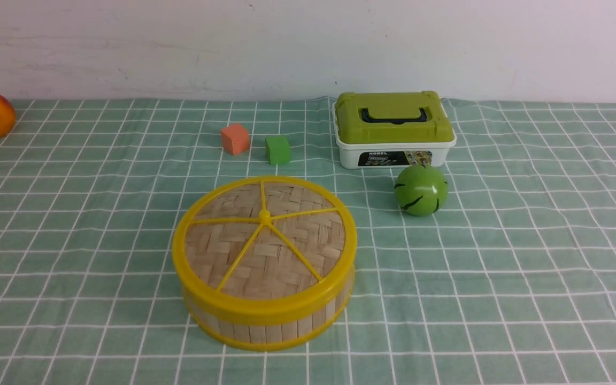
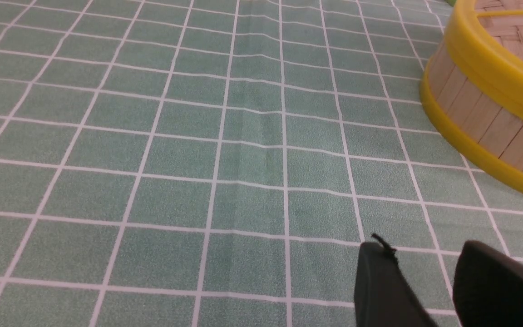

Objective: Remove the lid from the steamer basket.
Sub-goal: Use the right arm to lift the lid of the steamer

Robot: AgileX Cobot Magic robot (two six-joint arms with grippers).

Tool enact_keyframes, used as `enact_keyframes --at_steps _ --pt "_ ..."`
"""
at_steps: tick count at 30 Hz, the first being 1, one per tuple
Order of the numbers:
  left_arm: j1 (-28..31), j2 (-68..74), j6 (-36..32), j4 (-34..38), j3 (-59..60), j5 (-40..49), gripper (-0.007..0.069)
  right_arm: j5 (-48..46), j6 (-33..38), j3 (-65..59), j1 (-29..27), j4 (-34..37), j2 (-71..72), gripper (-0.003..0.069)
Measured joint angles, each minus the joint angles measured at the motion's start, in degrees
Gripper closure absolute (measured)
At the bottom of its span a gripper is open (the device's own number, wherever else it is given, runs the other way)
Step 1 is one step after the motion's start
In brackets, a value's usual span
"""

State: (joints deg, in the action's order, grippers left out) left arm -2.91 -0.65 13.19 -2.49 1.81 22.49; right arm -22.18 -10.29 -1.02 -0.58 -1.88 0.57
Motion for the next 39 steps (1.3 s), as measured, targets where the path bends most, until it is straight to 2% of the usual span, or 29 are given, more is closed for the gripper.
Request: enact_keyframes --at_steps 39 --pt "0.00 0.00 0.00 0.00 0.00 0.00 0.0385 0.00 0.00 0.00 0.00 -1.12 0.00 0.0418"
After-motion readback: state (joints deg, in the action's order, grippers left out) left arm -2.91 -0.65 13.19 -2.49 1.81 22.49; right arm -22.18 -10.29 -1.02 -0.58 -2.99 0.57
